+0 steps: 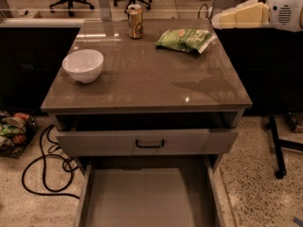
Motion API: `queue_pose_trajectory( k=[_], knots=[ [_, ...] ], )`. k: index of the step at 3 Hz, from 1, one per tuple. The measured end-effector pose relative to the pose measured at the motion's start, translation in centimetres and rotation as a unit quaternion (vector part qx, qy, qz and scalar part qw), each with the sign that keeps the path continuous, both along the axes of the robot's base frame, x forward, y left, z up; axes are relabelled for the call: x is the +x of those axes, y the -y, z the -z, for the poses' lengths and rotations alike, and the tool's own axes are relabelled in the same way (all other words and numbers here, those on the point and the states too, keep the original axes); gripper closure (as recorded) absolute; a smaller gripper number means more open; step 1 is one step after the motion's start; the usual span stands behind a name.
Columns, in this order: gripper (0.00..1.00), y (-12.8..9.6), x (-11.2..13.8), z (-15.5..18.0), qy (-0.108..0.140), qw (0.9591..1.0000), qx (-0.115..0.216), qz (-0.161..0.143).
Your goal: Place orange can into middle drawer
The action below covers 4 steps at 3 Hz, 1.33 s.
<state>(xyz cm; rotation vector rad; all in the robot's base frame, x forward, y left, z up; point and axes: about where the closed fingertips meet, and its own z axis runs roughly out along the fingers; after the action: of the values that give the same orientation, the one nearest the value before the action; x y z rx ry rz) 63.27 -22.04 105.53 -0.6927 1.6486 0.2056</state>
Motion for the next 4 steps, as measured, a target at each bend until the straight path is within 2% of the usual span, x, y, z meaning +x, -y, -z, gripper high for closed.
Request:
queue_pose_trajectory(
  k=[1,2,3,4],
  knots=[
    [0.00,-1.5,3.0,0.3,0.004,1.0000,0.006,-0.006],
    [0.00,-4.8,9.6,1.1,0.016,0.9992,0.031,-0.019],
    [0.00,-7.8,16.4,2.4,0.016,0.9978,0.057,-0.030],
    [0.00,-10.2,21.9,4.2,-0.003,0.9963,0.079,-0.035]
  ],
)
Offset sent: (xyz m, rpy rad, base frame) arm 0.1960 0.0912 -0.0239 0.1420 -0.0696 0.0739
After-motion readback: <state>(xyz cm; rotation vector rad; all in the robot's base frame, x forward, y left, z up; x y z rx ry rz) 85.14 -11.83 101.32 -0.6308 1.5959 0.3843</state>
